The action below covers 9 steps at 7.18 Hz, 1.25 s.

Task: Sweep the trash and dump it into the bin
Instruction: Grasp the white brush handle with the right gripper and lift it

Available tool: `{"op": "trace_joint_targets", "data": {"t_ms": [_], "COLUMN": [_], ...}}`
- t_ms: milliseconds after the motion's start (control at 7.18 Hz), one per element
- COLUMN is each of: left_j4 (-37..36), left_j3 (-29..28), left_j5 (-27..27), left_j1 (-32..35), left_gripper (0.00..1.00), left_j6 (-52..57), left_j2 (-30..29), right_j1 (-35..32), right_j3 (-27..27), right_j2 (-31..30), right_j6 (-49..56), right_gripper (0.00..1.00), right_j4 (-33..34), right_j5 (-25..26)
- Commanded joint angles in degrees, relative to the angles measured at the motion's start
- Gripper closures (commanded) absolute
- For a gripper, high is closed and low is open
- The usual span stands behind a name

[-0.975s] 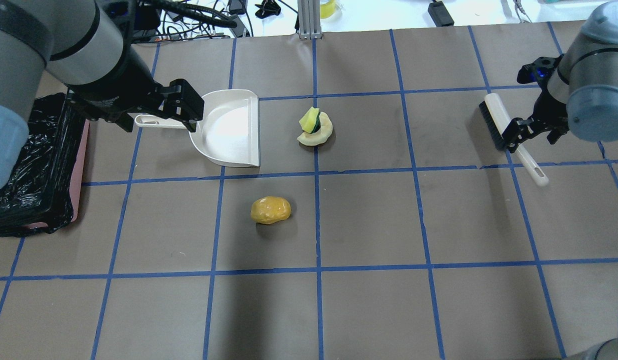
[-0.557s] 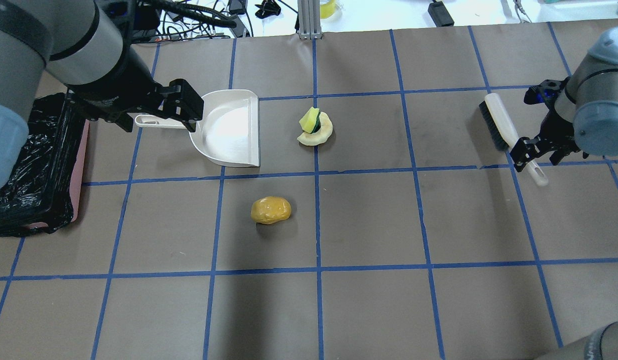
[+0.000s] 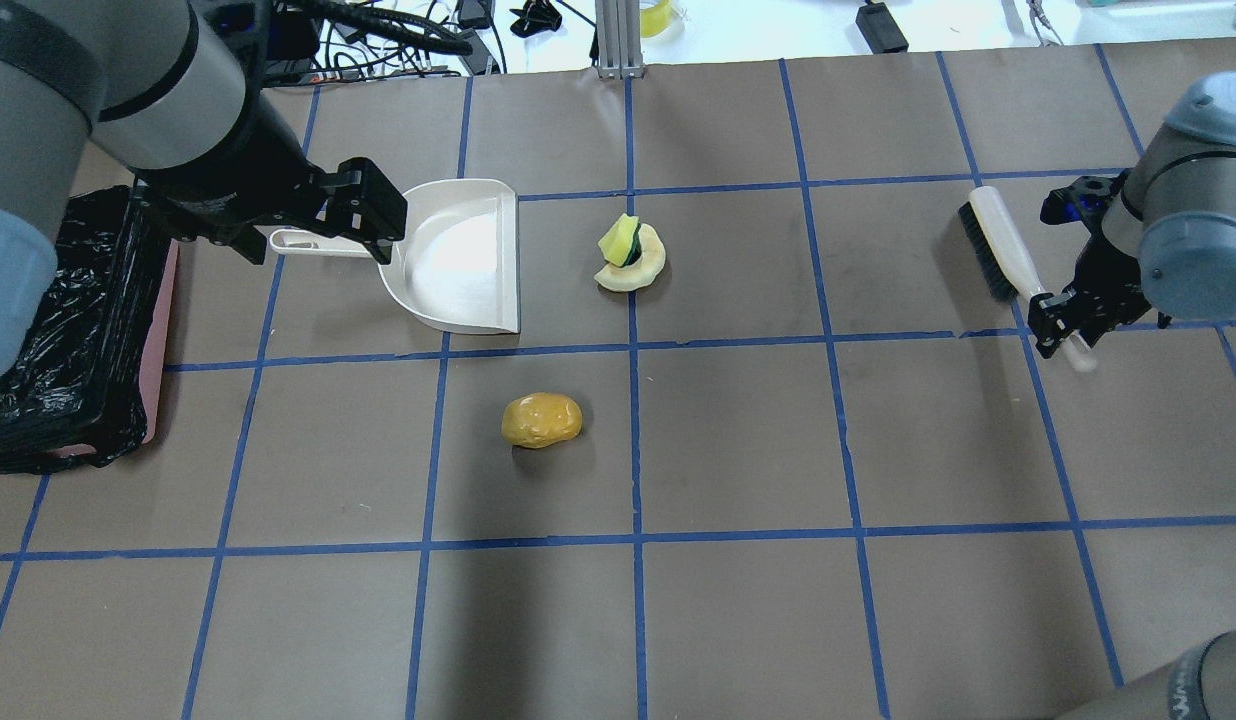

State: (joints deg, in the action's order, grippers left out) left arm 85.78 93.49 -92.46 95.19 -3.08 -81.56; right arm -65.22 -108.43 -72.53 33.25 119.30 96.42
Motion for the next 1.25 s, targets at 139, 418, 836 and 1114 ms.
{"op": "trace_joint_targets", "data": {"t_ms": [139,418,836,1114], "left_j4": [0.0,0.0,0.09,-1.22], "left_j3": [0.2,0.02,0.29,1.07], "left_j5": [0.0,-0.09,-0.09,-0.26], "left_j1": [0.09,0.09,0.09,-0.7], "left_gripper": [0.0,0.0,0.0,0.0], "left_j6": [-0.09,0.09,-0.17,0.35], "left_j2": [0.0,0.0,0.0,-0.87], "right_j1": [0.0,-0.09,-2.1,-11.72], "right_j3": [0.59,1.81,1.48,1.12], "right_j2": [-0.42,-1.03,-3.83,-5.51], "right_j6": [-0.37,-0.81,-5.17,-17.96], "right_gripper": [1.0,1.0,1.0,1.0], "right_j4": [-0.3,-0.91,-1.52,-4.5], "right_j5": [0.17,0.43,0.34,0.87]}}
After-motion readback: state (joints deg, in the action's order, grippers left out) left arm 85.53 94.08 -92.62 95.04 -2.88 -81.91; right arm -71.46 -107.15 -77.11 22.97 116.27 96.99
